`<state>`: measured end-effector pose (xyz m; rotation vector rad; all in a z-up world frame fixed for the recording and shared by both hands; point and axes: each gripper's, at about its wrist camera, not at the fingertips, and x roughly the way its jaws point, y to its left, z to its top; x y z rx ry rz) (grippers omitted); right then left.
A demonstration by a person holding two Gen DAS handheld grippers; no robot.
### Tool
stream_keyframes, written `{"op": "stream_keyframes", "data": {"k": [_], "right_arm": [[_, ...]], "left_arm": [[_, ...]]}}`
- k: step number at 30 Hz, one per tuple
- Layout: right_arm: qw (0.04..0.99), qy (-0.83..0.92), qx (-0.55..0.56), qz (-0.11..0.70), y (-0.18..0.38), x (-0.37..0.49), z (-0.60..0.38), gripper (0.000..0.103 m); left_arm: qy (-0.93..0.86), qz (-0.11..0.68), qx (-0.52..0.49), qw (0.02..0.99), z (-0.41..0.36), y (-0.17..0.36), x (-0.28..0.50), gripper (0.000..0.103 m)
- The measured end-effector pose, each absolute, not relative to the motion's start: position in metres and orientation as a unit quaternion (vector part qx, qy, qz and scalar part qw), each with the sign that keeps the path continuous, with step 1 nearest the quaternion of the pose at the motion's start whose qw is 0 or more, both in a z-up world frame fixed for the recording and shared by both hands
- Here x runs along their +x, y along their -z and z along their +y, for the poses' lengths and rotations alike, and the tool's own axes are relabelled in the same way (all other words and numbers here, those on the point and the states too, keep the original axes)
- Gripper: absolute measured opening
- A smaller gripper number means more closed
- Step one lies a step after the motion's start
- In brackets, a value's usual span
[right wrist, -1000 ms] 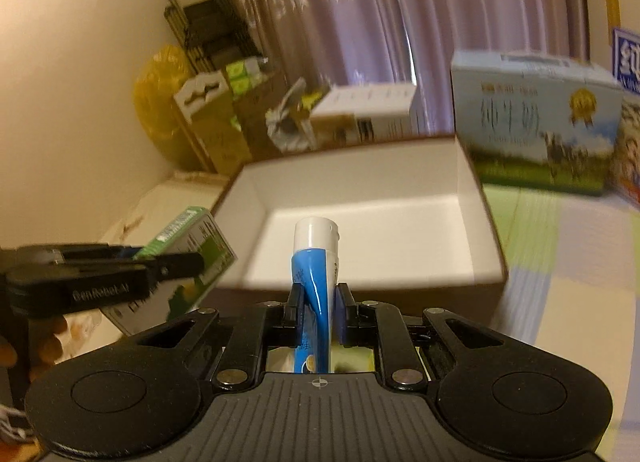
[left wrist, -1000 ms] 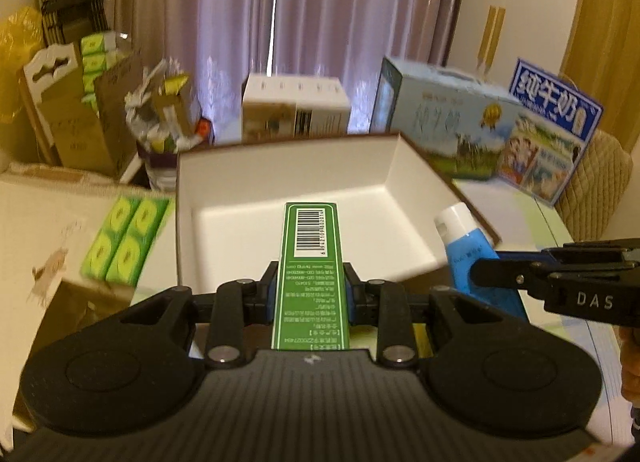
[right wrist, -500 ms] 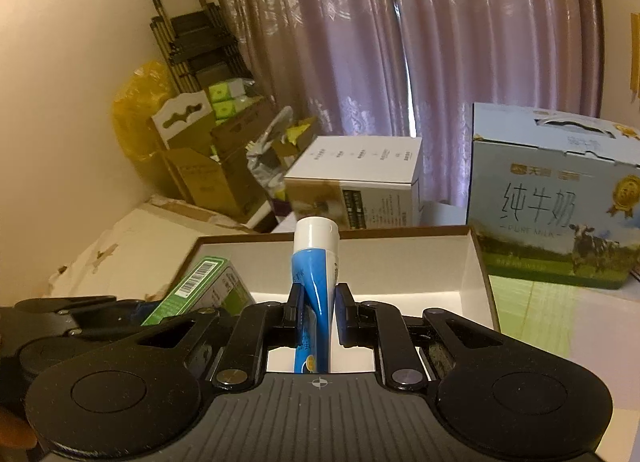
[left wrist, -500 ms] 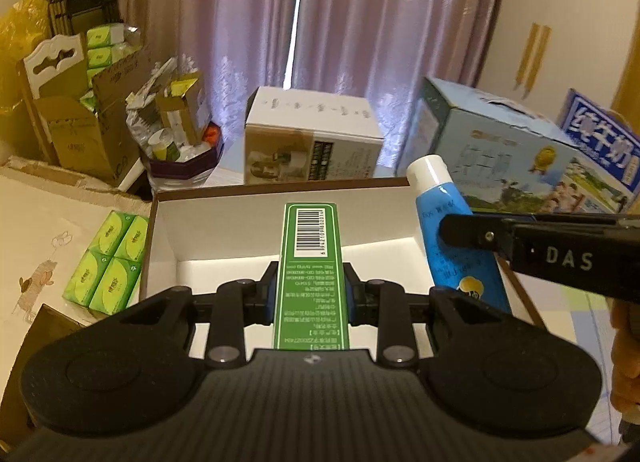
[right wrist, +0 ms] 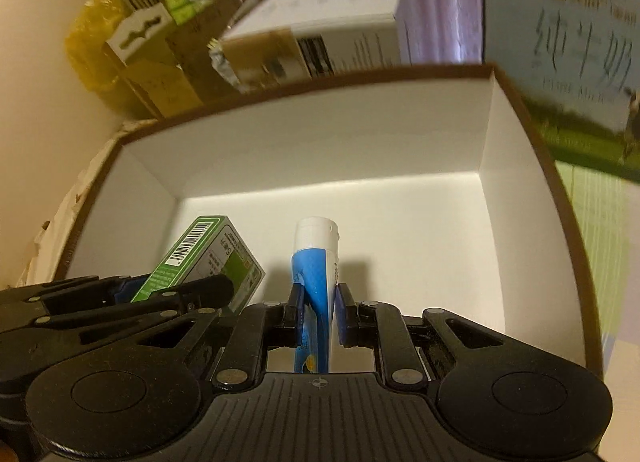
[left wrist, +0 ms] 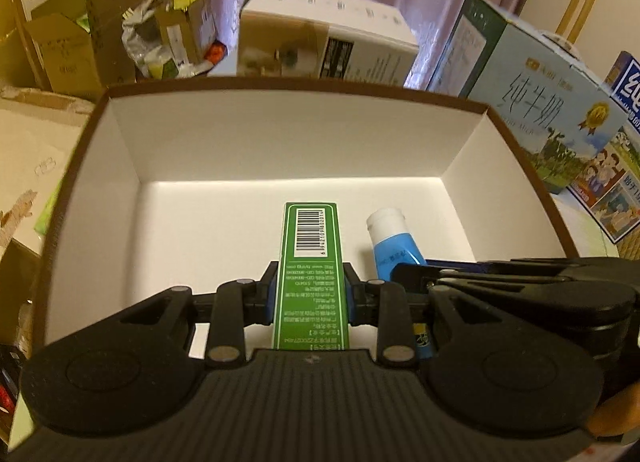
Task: Organize objects
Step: 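Carry the green box and blue tube with both grippers into the brown box, then open both grippers to set the green box and tube inside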
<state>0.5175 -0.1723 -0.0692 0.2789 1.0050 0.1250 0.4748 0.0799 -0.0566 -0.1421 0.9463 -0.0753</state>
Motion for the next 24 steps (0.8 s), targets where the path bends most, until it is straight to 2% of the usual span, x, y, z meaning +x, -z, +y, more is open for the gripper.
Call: {"op": "stream_keyframes", "data": {"k": [6, 10, 15, 19, 24], "right_arm": [[0.857, -0.049, 0.144, 0.492, 0.074, 0.52, -0.182, 0.013], [0.855, -0.052, 0.152, 0.492, 0.071, 0.52, -0.184, 0.024], [0.857, -0.045, 0.146, 0.491, 0.065, 0.513, -0.184, 0.03], [0.863, -0.037, 0.14, 0.483, 0.056, 0.505, -0.183, 0.045], [0.879, -0.035, 0.147, 0.452, 0.034, 0.485, -0.185, 0.058]], "left_arm": [[0.031, 0.462, -0.072, 0.883, 0.077, 0.065, 0.477, 0.025], [0.03, 0.465, -0.073, 0.882, 0.077, 0.067, 0.477, 0.025], [0.036, 0.467, -0.076, 0.88, 0.076, 0.068, 0.477, 0.025], [0.053, 0.459, -0.083, 0.883, 0.081, 0.063, 0.474, 0.027], [0.068, 0.448, -0.076, 0.888, 0.089, 0.049, 0.467, 0.054]]}}
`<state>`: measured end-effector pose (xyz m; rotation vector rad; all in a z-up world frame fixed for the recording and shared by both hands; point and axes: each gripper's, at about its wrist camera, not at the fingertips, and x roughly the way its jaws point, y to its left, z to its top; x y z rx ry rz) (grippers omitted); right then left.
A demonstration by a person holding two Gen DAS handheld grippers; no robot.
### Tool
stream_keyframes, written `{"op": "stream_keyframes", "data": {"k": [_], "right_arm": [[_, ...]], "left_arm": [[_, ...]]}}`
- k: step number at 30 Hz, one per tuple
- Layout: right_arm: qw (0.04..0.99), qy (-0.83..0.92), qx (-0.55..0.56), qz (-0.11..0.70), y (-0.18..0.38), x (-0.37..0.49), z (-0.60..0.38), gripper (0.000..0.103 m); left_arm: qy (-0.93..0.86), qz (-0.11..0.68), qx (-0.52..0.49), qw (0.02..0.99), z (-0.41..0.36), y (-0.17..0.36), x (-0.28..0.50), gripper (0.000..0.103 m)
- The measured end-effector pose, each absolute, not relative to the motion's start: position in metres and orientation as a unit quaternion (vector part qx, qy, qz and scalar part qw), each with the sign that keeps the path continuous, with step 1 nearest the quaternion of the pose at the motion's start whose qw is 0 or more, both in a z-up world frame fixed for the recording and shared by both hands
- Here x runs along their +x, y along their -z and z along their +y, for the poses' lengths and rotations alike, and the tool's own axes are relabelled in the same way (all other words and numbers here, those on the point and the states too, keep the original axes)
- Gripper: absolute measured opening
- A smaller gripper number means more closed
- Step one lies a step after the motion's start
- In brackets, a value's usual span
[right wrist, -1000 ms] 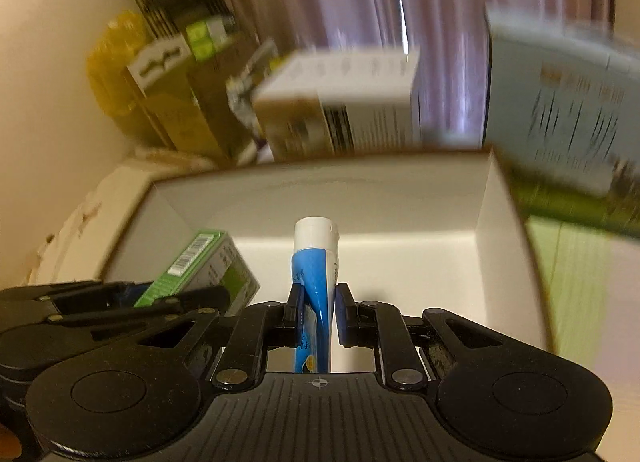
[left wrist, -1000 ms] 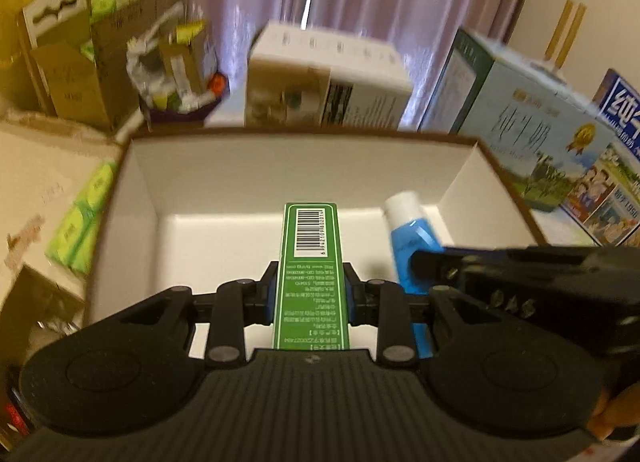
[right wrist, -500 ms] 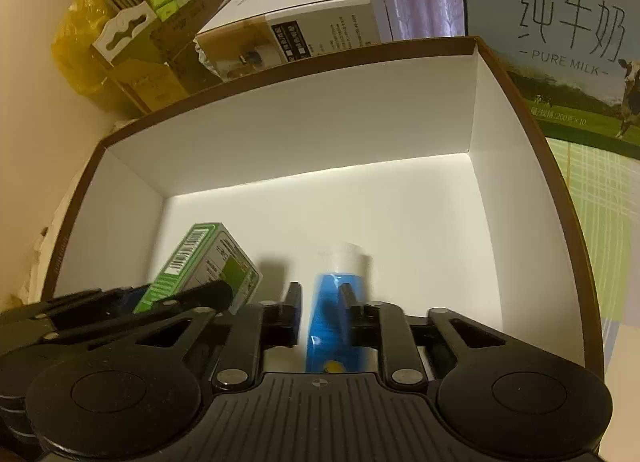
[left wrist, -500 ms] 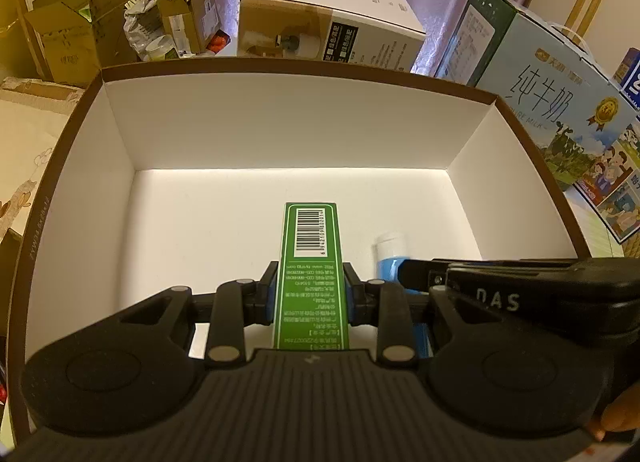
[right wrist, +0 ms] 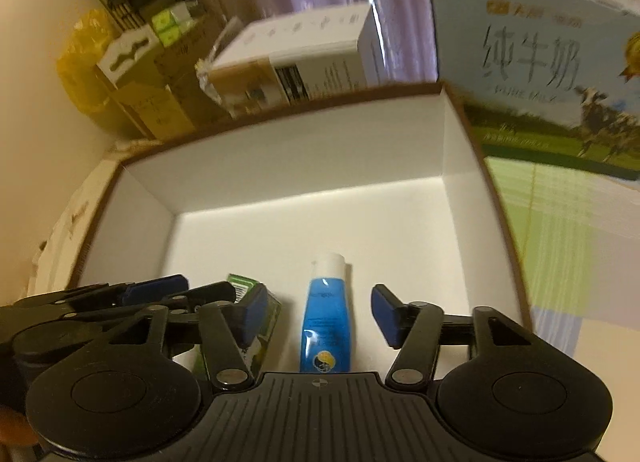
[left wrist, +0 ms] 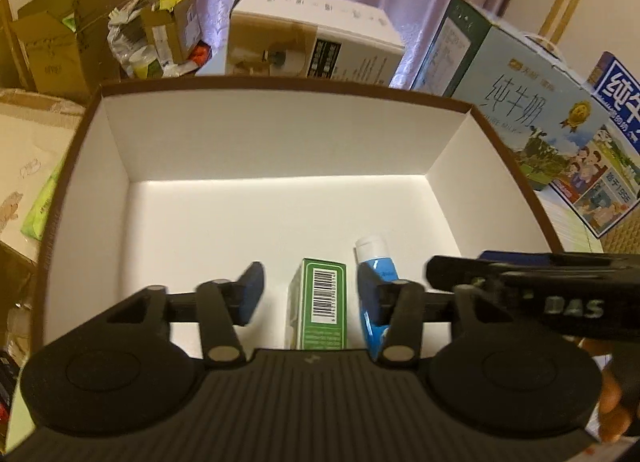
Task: Organize objects
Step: 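Open both grippers to set the green box and tube inside, then lift both grippers out of the brown box back toward the items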
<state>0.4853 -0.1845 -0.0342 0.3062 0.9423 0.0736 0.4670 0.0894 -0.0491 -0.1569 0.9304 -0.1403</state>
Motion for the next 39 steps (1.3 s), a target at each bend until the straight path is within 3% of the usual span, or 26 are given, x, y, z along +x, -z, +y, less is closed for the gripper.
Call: {"op": "stream_keyframes", "data": {"k": [3, 9, 15, 23, 39], "right_arm": [[0.889, -0.035, 0.145, 0.433, 0.02, 0.469, -0.181, 0.063], [0.901, -0.019, 0.132, 0.412, -0.002, 0.436, -0.17, 0.068], [0.908, 0.0, 0.137, 0.397, -0.018, 0.401, -0.161, 0.069], [0.914, 0.015, 0.127, 0.385, -0.033, 0.348, -0.142, 0.07], [0.906, 0.043, 0.127, 0.402, -0.022, 0.264, -0.131, 0.071]], "left_arm": [[0.077, 0.439, -0.068, 0.893, 0.094, 0.037, 0.459, 0.067], [0.093, 0.421, -0.049, 0.901, 0.102, 0.016, 0.437, 0.082], [0.102, 0.394, -0.031, 0.913, 0.112, -0.005, 0.407, 0.09], [0.111, 0.365, -0.029, 0.924, 0.126, -0.023, 0.36, 0.099], [0.115, 0.341, 0.023, 0.933, 0.117, -0.022, 0.262, 0.102]]}}
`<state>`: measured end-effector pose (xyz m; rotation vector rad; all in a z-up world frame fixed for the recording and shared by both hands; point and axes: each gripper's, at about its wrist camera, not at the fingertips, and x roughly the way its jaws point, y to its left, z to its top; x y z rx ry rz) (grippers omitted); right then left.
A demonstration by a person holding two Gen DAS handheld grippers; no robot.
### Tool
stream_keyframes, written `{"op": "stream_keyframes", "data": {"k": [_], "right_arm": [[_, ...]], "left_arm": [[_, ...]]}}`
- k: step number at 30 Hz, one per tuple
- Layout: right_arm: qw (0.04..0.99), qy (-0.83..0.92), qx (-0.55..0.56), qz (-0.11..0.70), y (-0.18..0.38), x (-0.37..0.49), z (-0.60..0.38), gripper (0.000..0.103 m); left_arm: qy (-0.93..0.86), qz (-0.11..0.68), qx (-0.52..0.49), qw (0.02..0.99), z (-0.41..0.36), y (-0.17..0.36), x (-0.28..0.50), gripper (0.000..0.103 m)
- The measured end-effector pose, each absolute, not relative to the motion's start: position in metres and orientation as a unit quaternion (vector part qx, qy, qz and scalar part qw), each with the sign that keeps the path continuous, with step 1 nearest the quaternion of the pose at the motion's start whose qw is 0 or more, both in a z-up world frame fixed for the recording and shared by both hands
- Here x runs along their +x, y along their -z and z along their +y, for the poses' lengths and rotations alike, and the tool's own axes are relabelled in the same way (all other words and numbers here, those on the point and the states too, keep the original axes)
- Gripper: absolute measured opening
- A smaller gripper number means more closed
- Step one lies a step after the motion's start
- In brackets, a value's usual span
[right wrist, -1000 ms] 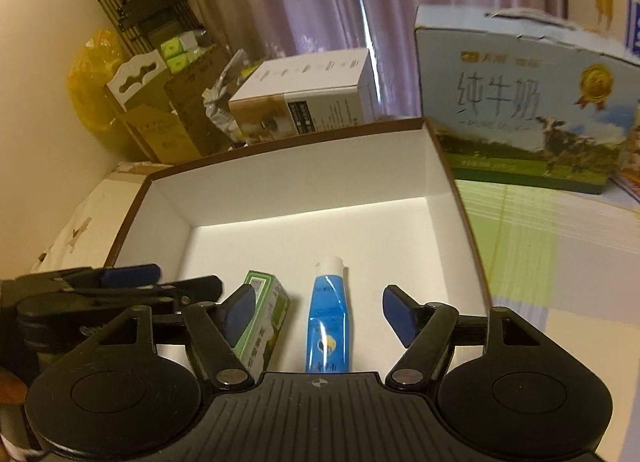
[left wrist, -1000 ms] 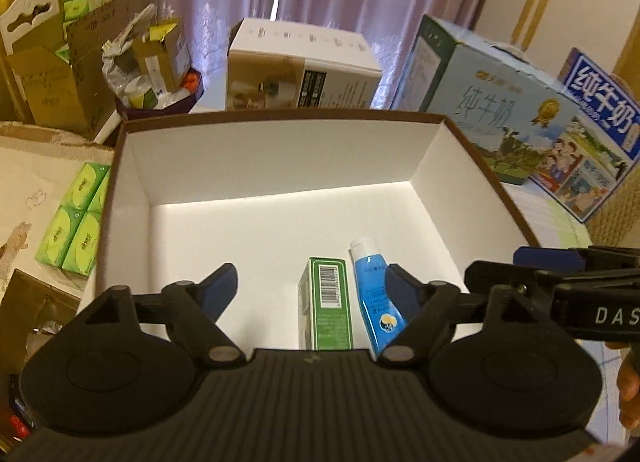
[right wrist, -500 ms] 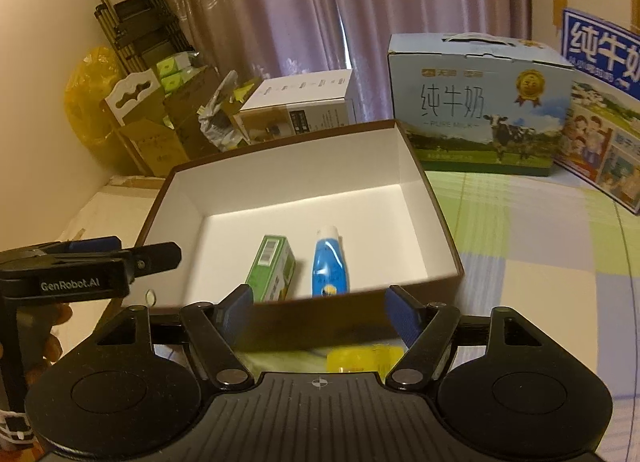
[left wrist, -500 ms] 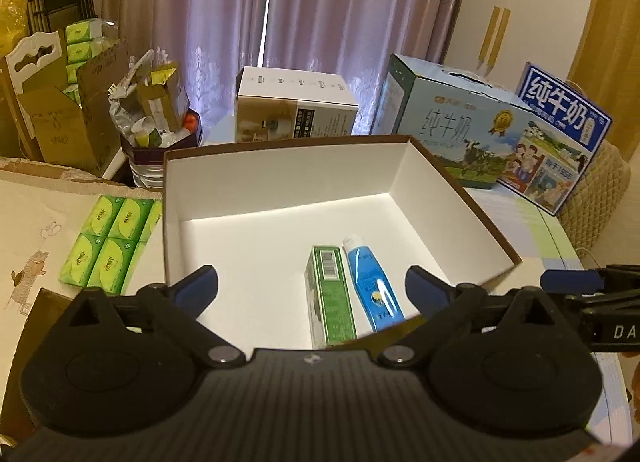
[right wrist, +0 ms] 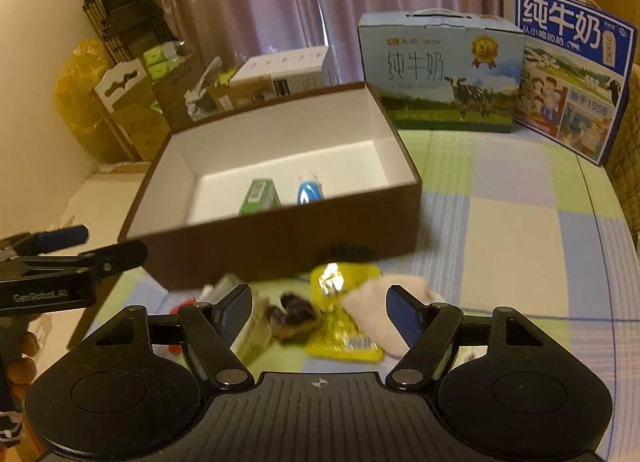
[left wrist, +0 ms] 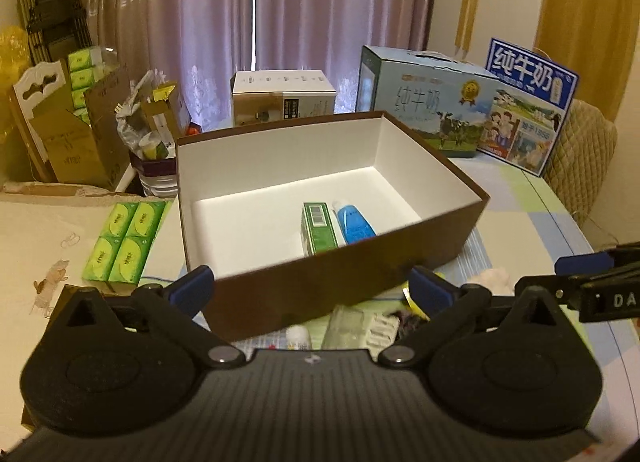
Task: Organize objects
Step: 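Lift both grippers out of the brown box back toward the items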
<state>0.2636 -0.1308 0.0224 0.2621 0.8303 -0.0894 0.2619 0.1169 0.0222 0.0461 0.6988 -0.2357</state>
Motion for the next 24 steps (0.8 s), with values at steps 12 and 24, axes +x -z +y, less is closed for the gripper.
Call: {"op": "stream_keyframes", "data": {"k": [12, 24], "right_arm": [[0.908, 0.027, 0.141, 0.395, -0.015, 0.216, -0.153, 0.071], [0.892, 0.017, 0.158, 0.422, 0.006, 0.179, -0.176, 0.071]], "left_arm": [[0.091, 0.356, 0.003, 0.93, 0.1, -0.028, 0.214, 0.102], [0.05, 0.405, -0.011, 0.913, 0.082, -0.015, 0.185, 0.101]]}}
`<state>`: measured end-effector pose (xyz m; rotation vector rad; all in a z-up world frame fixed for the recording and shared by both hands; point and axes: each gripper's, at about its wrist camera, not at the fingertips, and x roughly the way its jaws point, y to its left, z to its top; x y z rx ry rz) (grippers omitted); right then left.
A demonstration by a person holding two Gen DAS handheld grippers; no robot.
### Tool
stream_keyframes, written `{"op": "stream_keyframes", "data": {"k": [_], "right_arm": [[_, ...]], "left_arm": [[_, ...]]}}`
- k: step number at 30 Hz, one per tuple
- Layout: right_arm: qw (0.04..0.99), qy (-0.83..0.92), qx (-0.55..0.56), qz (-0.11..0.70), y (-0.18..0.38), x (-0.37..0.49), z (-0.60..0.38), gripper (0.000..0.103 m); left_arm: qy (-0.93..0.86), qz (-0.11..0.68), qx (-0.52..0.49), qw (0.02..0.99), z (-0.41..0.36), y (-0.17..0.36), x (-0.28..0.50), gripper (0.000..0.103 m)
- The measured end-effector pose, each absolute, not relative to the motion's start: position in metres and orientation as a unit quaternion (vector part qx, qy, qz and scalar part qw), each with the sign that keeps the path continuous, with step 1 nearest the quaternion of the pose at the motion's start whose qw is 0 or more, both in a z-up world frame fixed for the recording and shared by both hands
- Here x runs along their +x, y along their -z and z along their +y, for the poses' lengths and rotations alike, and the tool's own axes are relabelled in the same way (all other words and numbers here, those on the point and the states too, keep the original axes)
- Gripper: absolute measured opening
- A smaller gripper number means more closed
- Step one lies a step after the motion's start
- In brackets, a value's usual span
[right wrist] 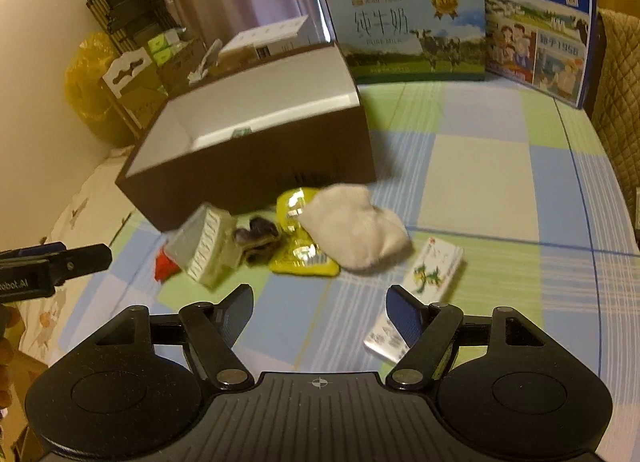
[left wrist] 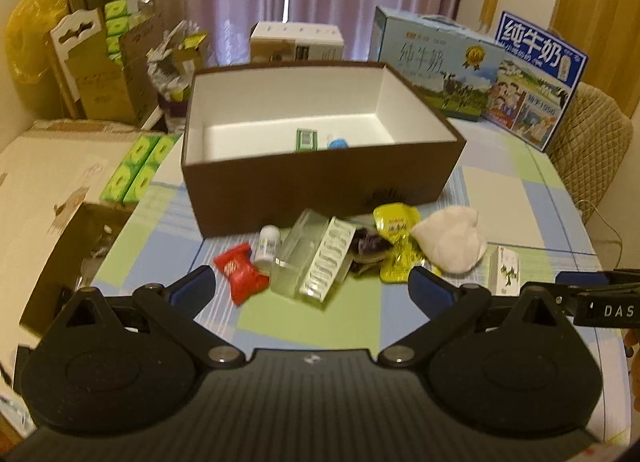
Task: Organize objects
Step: 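Lift both grippers out of the brown box back toward the items, then lower the right gripper onto the white ointment box and close it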
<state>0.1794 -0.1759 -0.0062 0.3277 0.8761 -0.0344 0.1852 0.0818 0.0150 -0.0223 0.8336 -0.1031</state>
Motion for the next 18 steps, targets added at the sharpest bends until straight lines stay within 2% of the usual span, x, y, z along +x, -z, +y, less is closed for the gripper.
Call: {"op": "stream_keyframes", "data": {"k": [18], "right_arm": [[0.877, 0.046, 0.156, 0.452, 0.048, 0.174, -0.204, 0.071]], "left_arm": [[0.0, 0.446, -0.022, 0.895, 0.079, 0.011, 0.169, 0.101]]}}
